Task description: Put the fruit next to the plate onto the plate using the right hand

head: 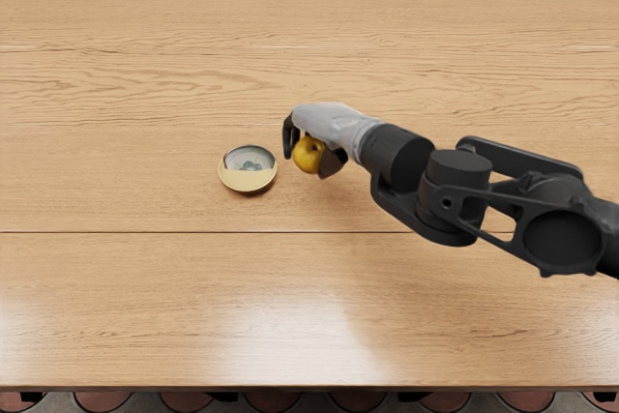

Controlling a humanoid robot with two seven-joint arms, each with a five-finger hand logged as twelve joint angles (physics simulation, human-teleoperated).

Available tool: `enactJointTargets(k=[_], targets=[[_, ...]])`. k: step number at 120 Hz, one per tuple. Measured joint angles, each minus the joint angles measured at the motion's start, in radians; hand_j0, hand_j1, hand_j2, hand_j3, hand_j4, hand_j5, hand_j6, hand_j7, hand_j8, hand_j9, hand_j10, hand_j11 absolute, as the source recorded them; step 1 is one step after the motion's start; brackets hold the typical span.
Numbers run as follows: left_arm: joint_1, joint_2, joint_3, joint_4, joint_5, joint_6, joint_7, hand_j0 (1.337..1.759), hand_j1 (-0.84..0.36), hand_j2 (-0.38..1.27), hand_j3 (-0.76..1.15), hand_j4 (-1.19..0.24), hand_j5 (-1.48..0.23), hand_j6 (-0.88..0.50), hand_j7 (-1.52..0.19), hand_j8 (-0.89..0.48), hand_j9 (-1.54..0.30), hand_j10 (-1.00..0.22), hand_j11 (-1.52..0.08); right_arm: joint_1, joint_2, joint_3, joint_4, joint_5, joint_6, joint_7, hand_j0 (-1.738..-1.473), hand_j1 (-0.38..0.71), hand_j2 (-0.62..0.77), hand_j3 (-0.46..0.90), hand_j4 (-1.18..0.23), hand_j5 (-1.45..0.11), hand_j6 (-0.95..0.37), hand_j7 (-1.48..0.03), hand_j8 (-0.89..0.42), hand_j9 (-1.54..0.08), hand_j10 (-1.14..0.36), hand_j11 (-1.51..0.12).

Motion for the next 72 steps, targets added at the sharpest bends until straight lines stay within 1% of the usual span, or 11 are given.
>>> enactJointTargets(k=[20, 39, 48, 58, 72], targets=[[0.000, 0.000, 0.000, 0.000, 0.000, 0.000, 0.000, 1.658, 0.33, 0.00, 0.00, -0.02, -0.02, -0.02, -0.02, -0.02, -0.02, -0.02, -0.02, 0.038, 0.131, -0.001, -0.112, 0.001, 0.003, 0.000, -1.653, 0.23, 0.11, 0.00, -0.67, -0.94, -0.45, -0.90, -0.43, -0.94, -0.67, -0.93], [0.000, 0.000, 0.000, 0.000, 0.000, 0.000, 0.000, 1.658, 0.33, 0.00, 0.00, -0.02, -0.02, -0.02, -0.02, -0.02, -0.02, -0.02, -0.02, 0.063, 0.232, -0.002, -0.222, -0.001, 0.001, 0.000, -1.655, 0.26, 0.20, 0.00, -0.67, -0.95, -0.45, -0.91, -0.43, -0.94, -0.67, -0.93], [0.000, 0.000, 0.000, 0.000, 0.000, 0.000, 0.000, 1.658, 0.33, 0.00, 0.00, -0.02, -0.02, -0.02, -0.02, -0.02, -0.02, -0.02, -0.02, 0.072, 0.256, -0.006, -0.275, -0.003, -0.002, 0.000, -1.654, 0.25, 0.18, 0.00, -0.68, -0.95, -0.45, -0.91, -0.44, -0.94, -0.67, -0.93], [0.000, 0.000, 0.000, 0.000, 0.000, 0.000, 0.000, 1.658, 0.33, 0.00, 0.00, -0.02, -0.02, -0.02, -0.02, -0.02, -0.02, -0.02, -0.02, 0.080, 0.268, -0.009, -0.320, -0.005, -0.006, 0.000, -1.652, 0.23, 0.12, 0.00, -0.69, -0.95, -0.45, -0.92, -0.44, -0.93, -0.68, -0.93], [0.000, 0.000, 0.000, 0.000, 0.000, 0.000, 0.000, 1.658, 0.33, 0.00, 0.00, -0.02, -0.02, -0.02, -0.02, -0.02, -0.02, -0.02, -0.02, 0.091, 0.275, -0.012, -0.408, -0.008, -0.009, 0.000, -1.651, 0.24, 0.12, 0.00, -0.71, -0.95, -0.44, -0.93, -0.44, -0.94, -0.68, -0.94]])
